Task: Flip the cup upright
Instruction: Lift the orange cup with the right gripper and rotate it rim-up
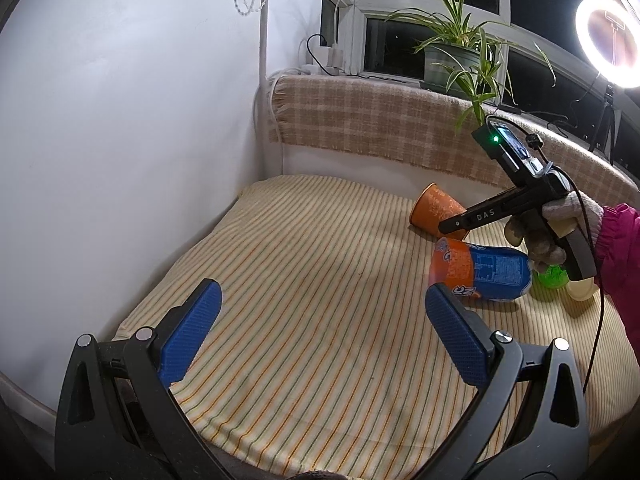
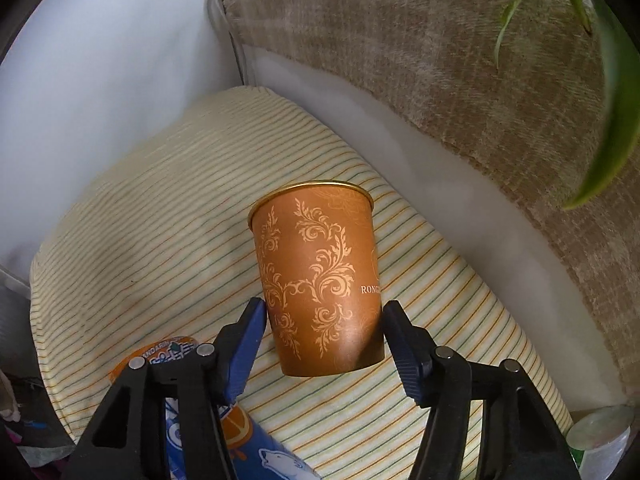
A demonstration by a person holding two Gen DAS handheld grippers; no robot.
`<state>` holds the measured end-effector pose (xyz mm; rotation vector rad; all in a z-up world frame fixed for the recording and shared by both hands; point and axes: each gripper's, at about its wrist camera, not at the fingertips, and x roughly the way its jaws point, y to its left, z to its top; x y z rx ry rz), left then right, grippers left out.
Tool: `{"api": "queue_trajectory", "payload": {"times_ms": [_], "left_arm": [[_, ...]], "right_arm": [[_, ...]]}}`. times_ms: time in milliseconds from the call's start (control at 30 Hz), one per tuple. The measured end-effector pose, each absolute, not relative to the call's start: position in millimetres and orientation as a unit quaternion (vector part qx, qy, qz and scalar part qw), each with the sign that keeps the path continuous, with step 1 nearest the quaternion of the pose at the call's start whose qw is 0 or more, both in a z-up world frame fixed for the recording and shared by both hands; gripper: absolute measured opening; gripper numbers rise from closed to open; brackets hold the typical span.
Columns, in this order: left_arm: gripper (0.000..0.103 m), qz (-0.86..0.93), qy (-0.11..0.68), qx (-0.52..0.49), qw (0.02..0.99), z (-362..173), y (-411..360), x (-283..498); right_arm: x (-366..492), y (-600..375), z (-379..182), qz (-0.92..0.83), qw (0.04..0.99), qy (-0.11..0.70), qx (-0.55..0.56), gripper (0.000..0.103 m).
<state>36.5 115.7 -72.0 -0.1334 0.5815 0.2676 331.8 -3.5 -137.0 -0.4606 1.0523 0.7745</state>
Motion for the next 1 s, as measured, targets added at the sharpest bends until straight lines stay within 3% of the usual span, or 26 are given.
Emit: {"api": "queue_trajectory", "payload": {"times_ms": [1000], "left_arm": [[0.103, 0.105, 0.265, -0.062, 0.956, -52.2, 97.0, 13.5]], "right_arm": [[279.6, -55.4, -85.5, 0.332, 0.809, 0.432, -0.223, 0.061]]}}
